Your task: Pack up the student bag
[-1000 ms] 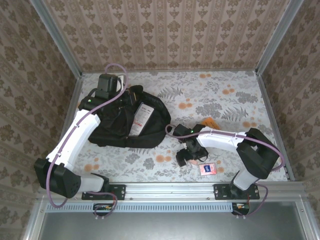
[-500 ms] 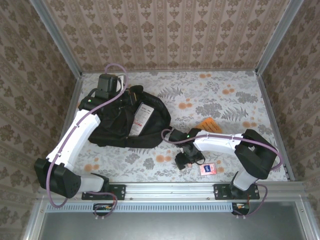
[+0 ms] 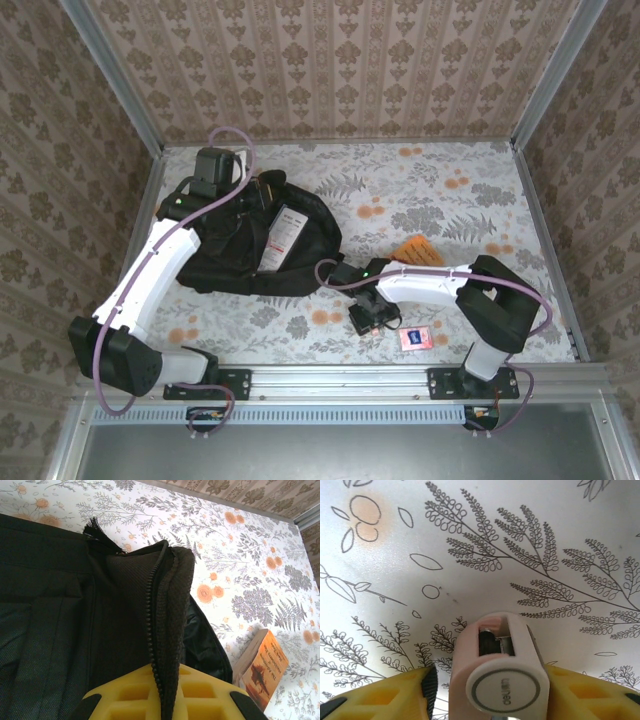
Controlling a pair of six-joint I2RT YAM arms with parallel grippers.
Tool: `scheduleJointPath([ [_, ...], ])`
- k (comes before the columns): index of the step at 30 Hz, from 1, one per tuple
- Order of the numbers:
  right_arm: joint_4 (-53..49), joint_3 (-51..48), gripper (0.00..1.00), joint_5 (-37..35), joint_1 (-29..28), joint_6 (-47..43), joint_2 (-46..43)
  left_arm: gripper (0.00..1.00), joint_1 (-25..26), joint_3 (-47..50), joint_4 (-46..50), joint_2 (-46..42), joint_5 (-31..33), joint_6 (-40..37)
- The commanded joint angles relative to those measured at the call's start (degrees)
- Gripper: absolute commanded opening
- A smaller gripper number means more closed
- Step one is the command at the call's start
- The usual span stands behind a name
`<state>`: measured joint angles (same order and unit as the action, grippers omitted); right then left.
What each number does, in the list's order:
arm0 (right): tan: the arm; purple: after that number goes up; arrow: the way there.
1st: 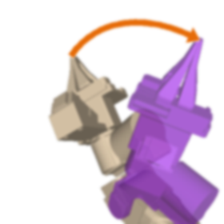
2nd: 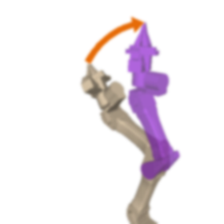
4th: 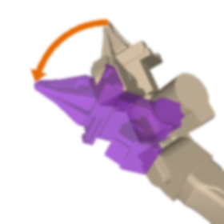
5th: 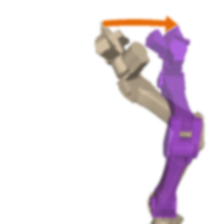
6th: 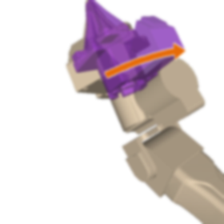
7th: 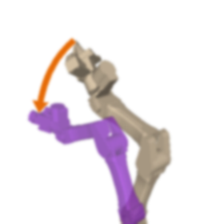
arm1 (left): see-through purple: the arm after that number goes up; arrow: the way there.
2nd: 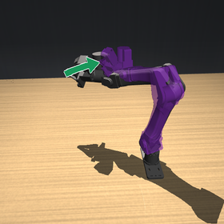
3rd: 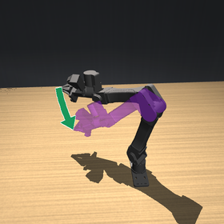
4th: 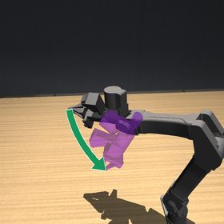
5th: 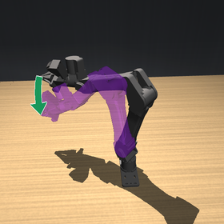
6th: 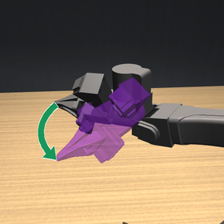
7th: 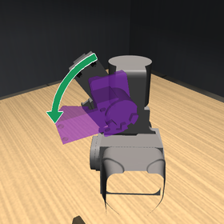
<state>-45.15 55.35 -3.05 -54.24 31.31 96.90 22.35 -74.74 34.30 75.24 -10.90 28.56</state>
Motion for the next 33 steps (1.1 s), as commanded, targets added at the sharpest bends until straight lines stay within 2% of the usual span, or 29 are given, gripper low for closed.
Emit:
scheduleJointPath([
  [1, 0.1, 0.5, 0.5, -1.9, -0.9, 1.6, 1.6, 0.0, -0.4, 0.0, -3.4, -0.8, -1.3, 0.7],
  [8, -0.8, 0.5, 0.41, -2.0, -0.9, 2.1, -1.2, 0.0, -0.4, -0.2, -3.4, -0.8, -1.4, 0.7],
  [19, -3.4, 5.8, 0.4, 0.4, 0.1, 2.7, -7.8, 0.0, 0.0, -0.7, -3.0, -0.4, -1.7, 0.4],
  [26, 0.9, 13.4, 0.4, 8.8, 4.3, 4.3, -11.4, 0.0, 0.9, -2.6, -1.7, -0.4, -1.8, -0.5],
  [33, 12.7, 22.8, 0.4, 19.7, 9.6, 11.2, -4.9, 0.0, 2.4, -5.4, 0.2, -0.6, -1.4, -1.5],
])
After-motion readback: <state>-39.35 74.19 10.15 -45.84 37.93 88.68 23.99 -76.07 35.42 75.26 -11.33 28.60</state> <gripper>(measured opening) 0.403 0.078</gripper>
